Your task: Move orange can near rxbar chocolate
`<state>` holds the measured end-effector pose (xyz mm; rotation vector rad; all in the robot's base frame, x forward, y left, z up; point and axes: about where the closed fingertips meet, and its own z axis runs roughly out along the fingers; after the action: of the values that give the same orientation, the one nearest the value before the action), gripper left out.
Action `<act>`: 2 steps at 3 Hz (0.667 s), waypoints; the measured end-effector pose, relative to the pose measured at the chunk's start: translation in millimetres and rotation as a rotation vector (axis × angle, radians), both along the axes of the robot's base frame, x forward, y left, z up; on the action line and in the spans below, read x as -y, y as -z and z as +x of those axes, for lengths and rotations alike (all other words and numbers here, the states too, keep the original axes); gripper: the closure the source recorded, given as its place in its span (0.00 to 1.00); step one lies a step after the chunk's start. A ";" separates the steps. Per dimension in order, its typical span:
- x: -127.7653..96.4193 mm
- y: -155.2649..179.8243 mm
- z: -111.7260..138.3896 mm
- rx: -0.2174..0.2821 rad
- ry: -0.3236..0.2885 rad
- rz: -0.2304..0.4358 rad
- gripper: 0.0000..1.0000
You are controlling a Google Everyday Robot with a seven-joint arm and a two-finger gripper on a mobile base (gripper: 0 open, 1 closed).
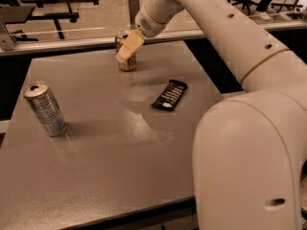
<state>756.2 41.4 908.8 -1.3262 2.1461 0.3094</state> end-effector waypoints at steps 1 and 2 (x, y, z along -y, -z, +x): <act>-10.1 1.8 10.4 -0.015 0.008 0.026 0.00; -21.9 -1.9 16.0 -0.025 -0.006 0.056 0.22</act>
Offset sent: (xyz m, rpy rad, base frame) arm 0.0264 0.0253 0.0163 0.0814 0.0207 0.0057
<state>772.2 63.3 910.7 -1.3038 2.1387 0.3884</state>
